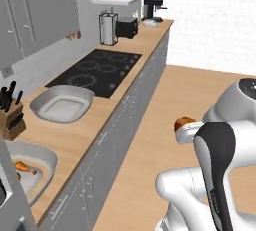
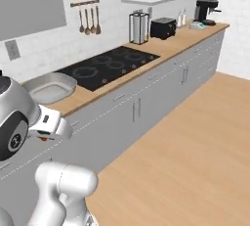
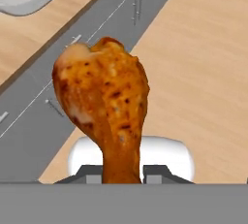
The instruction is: Place one avocado and one chicken drumstick in each tupperware on the nearby counter, to pack two identical lunches.
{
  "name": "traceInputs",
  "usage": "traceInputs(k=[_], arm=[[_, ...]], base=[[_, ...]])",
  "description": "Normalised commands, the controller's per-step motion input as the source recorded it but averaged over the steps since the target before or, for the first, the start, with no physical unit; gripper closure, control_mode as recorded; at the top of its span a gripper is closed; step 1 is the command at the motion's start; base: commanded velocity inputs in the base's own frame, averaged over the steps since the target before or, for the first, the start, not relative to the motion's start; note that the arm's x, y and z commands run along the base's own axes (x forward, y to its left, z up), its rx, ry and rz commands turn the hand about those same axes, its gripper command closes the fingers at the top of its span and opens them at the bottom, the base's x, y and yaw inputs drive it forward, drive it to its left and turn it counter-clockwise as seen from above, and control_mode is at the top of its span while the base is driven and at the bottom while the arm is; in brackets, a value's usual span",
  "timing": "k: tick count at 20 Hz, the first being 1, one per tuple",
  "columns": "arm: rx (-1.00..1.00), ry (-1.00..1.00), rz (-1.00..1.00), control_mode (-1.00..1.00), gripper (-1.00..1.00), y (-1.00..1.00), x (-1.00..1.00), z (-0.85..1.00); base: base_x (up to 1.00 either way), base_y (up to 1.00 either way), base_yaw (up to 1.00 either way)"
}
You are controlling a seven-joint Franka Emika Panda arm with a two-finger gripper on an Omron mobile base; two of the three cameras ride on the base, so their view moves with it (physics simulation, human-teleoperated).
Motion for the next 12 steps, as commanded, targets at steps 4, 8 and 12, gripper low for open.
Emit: traceInputs(k=[4,8,12], arm=[[0.00,0.00,0.00,1.00,1.00,0.00,0.00,0.00],[0.00,0.00,0.00,1.00,1.00,0.00,0.00,0.00],[0.00,0.00,0.00,1.00,1.00,0.00,0.00,0.00]], base=[[1.00,-0.41,0.53],[0.97,-0.38,0.52],[0.95,-0.31,0.57]])
